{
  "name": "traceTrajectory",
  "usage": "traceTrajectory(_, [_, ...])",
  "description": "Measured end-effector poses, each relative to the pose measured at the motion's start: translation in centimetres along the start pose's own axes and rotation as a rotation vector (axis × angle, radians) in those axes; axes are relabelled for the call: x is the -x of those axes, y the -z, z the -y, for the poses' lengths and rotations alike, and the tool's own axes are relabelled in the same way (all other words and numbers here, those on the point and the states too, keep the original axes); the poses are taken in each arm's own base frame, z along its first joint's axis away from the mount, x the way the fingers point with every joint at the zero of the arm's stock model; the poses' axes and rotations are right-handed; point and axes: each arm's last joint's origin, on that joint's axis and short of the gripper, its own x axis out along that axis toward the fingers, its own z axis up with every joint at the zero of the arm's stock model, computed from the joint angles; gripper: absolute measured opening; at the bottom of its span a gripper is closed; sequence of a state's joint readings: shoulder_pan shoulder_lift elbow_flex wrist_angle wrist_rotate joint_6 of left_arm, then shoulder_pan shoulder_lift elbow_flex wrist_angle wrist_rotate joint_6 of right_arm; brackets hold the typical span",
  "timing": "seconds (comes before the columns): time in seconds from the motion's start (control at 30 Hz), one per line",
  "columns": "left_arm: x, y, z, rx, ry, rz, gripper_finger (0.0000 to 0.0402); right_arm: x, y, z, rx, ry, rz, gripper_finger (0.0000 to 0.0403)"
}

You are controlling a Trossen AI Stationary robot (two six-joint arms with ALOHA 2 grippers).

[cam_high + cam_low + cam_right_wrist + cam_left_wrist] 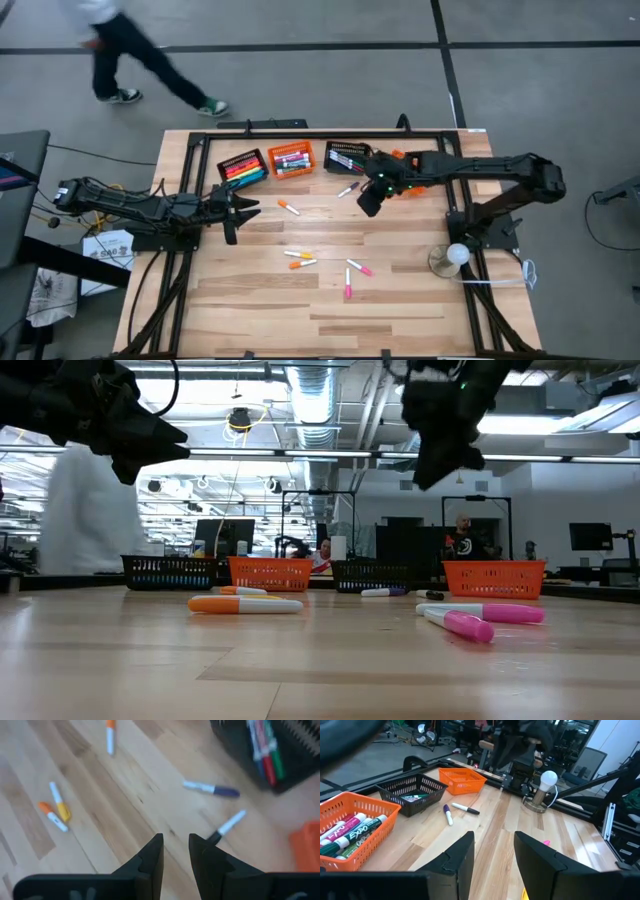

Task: Pick & Place Markers
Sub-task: Put the black small highlighter pen into the left orange bin

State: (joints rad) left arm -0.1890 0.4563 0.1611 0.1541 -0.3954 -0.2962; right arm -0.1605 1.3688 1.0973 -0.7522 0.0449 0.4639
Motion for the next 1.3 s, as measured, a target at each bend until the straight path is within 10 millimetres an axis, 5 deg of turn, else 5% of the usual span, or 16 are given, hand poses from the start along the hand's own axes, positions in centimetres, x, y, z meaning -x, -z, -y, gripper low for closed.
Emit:
traceTrajectory(0.43, [0.0, 0.0, 0.0, 0.002, 0.002, 0.005, 0.0138, -6.1, -0.7, 2.5, -0.180, 0.053, -0.206, 0.0108])
traceTrajectory(0.77, [0.0, 0.0, 0.0, 0.002, 0.002, 0.005, 0.0138, -9.2, -1.0, 5.5, -0.331, 0.140, -0.288, 0.0186])
traceTrajectory(0.97, [0.0, 0.0, 0.0, 0.001, 0.002, 0.005, 0.0138, -10.4, -0.8, 5.8, -0.370, 0.166, -0.307, 0.0212])
traceTrajectory(1.3, [0.0, 0.0, 0.0, -0.001, 0.001, 0.005, 0.0138, -10.5, -0.8, 6.0, -0.386, 0.230, -0.276, 0.0192])
